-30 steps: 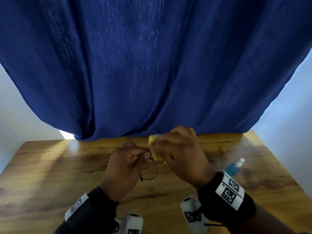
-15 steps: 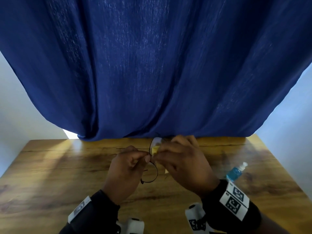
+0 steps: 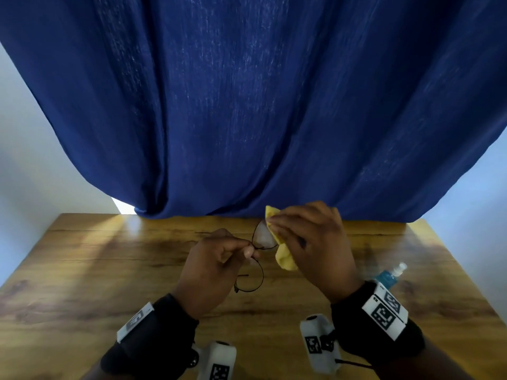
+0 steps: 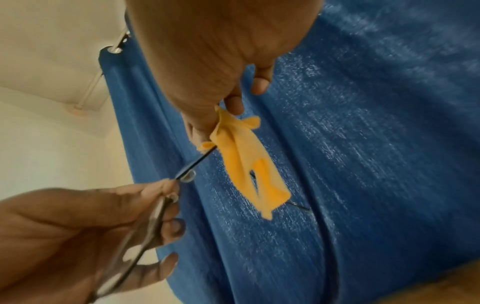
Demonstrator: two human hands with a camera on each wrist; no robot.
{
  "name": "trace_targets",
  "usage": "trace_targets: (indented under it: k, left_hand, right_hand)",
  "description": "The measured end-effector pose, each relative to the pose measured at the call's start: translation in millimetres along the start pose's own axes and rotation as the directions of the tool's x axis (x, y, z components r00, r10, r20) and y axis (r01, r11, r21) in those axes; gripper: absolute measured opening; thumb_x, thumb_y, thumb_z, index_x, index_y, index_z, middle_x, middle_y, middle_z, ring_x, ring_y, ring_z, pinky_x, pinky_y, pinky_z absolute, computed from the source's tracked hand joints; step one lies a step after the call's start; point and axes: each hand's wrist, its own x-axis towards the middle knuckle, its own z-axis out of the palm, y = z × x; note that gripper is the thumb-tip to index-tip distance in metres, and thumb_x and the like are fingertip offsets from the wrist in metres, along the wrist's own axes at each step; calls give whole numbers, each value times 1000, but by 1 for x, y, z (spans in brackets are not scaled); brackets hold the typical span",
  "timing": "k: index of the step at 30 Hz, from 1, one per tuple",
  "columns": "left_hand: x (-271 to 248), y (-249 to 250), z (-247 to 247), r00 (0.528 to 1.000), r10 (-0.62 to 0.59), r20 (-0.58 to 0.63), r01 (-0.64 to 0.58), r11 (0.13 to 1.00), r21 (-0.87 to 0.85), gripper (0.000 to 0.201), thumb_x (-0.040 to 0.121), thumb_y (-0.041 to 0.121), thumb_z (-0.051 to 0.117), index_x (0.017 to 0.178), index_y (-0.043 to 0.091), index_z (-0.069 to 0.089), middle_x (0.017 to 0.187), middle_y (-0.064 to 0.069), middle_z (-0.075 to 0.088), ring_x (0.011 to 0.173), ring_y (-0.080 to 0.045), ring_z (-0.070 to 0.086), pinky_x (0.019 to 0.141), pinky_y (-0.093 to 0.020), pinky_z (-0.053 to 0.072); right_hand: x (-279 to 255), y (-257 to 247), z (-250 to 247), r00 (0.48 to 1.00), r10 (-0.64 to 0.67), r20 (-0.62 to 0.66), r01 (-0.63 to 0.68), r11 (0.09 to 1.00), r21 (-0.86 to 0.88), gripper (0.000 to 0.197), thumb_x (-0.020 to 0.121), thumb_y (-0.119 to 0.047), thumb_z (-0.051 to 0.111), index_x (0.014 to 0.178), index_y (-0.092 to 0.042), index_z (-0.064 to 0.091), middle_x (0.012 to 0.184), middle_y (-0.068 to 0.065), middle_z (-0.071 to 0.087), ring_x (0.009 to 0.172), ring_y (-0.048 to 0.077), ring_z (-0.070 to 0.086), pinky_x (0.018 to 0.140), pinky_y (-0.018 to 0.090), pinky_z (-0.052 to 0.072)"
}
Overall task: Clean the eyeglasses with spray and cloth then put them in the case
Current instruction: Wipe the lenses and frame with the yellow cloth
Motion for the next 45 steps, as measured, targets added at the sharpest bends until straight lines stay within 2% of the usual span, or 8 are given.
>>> trace_targets:
  k: [5,14,18,22,28,32,38,45]
  left_hand:
    - [1,0,0,1000,-16,1,16,999,-31,15,95,19,69,94,29,81,89,10,66,87,-6,67,74,-13,50]
    - [7,-5,-10,999,-2,-51,2,1000,0,18,96,23,68,93,37,80,87,8,65,85,-10,65,71,-12,49]
    - [3,-5,-6,1000,3,-30,-4,1000,-15,15,96,24,68,97,28,82,86,11,66,87,-6,67,74,-10,49]
    - [5,-6,-5,999,30,-28,-30,1000,9,18,95,26,67,93,40,78,87,9,66,86,-10,66,72,-12,50]
    - [2,-8,-4,1000,5,-7,-5,1000,2,15,96,25,67,95,30,82,86,11,67,88,-7,67,72,-9,47]
    - [4,-10,-1,1000,0,-5,0,1000,-5,16,96,24,68,94,35,81,87,8,67,85,-11,67,71,-13,50]
    - [2,-9,1,1000,19,0,-19,1000,10,18,96,25,68,90,38,79,82,10,65,85,-10,66,69,-11,47]
    - [-2,-6,1,1000,10,8,-9,1000,-19,18,95,25,69,87,36,81,86,14,65,84,-9,66,71,-14,49]
  right_hand:
    - [-9,-20,11,975,-181,127,185,983,-21,19,102,-33,58,112,-32,74,108,-15,72,97,9,60,85,35,43]
    - [-6,-8,9,973,-154,170,162,986,-30,21,99,-35,58,110,-36,75,107,-17,68,96,10,56,85,37,41]
    - [7,0,5,998,36,46,-35,999,-30,18,96,-36,62,106,-33,78,102,-15,71,96,13,57,81,38,40]
    - [-1,-23,11,981,-124,146,122,992,22,18,99,-37,60,106,-34,77,102,-16,69,93,10,58,84,35,40]
    - [2,2,2,996,63,62,-62,998,-16,13,95,-32,69,106,-31,78,102,-15,72,95,12,59,80,43,42]
    - [-9,-19,11,984,-93,153,91,996,17,15,99,-34,65,108,-32,77,105,-16,71,92,11,59,84,34,37]
    - [0,-4,6,996,79,36,-78,997,-25,12,92,-27,76,103,-32,79,100,-16,73,93,12,58,81,41,41]
    - [-11,-19,2,995,-21,95,23,1000,-20,14,92,-25,77,103,-33,79,102,-17,72,90,11,60,82,40,41]
